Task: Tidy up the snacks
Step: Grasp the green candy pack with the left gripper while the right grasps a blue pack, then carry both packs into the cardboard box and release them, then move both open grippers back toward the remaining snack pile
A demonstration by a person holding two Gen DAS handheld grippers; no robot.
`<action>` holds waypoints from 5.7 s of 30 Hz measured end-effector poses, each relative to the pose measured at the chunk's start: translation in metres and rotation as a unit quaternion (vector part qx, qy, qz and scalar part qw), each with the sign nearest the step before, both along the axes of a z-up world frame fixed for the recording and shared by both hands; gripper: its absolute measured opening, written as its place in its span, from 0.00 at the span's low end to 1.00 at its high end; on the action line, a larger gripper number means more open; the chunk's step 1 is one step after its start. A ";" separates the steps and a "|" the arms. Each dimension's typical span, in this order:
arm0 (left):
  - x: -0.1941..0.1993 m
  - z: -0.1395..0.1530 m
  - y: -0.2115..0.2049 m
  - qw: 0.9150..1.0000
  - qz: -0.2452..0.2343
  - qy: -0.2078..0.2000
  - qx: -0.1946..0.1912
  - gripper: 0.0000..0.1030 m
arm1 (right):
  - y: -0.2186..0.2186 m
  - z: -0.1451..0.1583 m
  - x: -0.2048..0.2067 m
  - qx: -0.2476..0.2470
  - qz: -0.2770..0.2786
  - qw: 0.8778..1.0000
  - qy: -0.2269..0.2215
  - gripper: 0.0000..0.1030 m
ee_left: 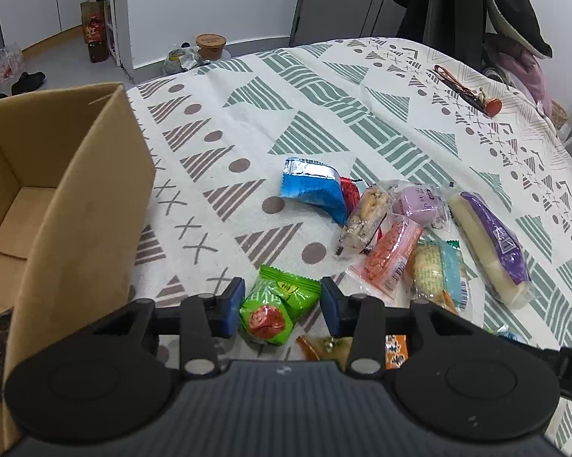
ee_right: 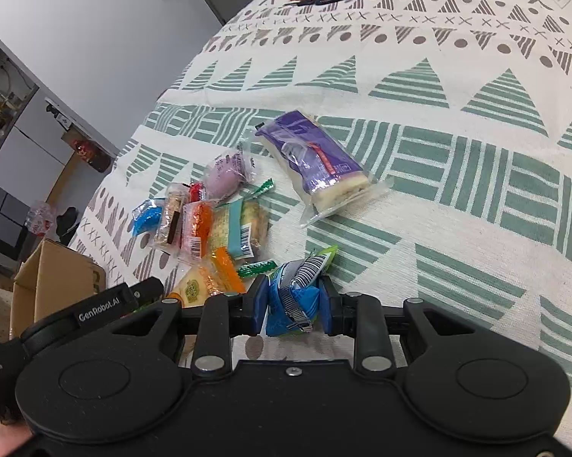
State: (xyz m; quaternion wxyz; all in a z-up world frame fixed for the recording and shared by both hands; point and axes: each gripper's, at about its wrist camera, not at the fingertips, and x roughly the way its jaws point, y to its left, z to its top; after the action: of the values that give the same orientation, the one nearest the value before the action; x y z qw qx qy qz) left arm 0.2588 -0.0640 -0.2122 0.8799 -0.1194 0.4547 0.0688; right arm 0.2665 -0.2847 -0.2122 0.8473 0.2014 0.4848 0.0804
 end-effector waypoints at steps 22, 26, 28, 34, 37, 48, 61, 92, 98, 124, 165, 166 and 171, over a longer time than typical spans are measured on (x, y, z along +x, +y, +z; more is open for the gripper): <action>-0.052 0.073 0.018 0.998 0.042 -0.054 0.011 0.39 | 0.021 0.049 -0.029 0.036 0.040 0.993 -0.103 0.26; -0.062 0.086 0.025 0.996 0.054 -0.065 0.015 0.39 | 0.035 0.059 -0.036 0.034 0.053 0.990 -0.127 0.26; -0.067 0.091 0.030 0.996 0.059 -0.068 0.017 0.39 | 0.043 0.061 -0.038 0.030 0.061 0.989 -0.133 0.26; -0.081 0.102 0.052 0.994 0.079 -0.075 0.020 0.39 | 0.065 0.067 -0.042 0.024 0.073 0.986 -0.145 0.26; -0.087 0.106 0.064 0.993 0.091 -0.078 0.020 0.39 | 0.077 0.070 -0.044 0.024 0.080 0.985 -0.152 0.26; -0.102 0.115 0.110 0.988 0.126 -0.083 0.010 0.39 | 0.113 0.076 -0.047 0.046 0.101 0.980 -0.164 0.26; -0.108 0.109 0.157 0.984 0.158 -0.077 -0.016 0.39 | 0.143 0.068 -0.040 0.079 0.119 0.979 -0.148 0.26; -0.111 0.102 0.188 0.977 0.210 -0.041 -0.022 0.79 | 0.183 0.080 -0.041 0.099 0.182 0.968 -0.142 0.54; -0.115 0.107 0.173 0.980 0.196 -0.042 -0.017 0.86 | 0.169 0.089 -0.051 0.072 0.173 0.971 -0.150 0.73; -0.105 0.130 0.082 0.993 0.115 -0.031 0.002 0.99 | 0.073 0.117 -0.065 -0.024 0.128 0.978 -0.162 1.00; -0.062 0.089 -0.007 0.997 0.067 -0.039 -0.021 0.97 | -0.033 0.079 -0.028 0.008 0.072 0.992 -0.105 0.93; -0.061 0.086 -0.009 0.997 0.066 -0.037 -0.023 0.97 | -0.034 0.077 -0.027 0.011 0.071 0.992 -0.099 0.91; -0.054 0.066 -0.016 0.997 0.060 -0.020 -0.038 0.97 | -0.038 0.066 -0.018 0.022 0.056 0.995 -0.077 0.77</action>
State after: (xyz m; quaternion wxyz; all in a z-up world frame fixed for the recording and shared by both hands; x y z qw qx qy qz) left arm 0.2049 -0.0803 -0.1461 0.8779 -0.1813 0.4316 0.1012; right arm 0.2483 -0.3229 -0.1460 0.8717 0.1855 0.4268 0.1533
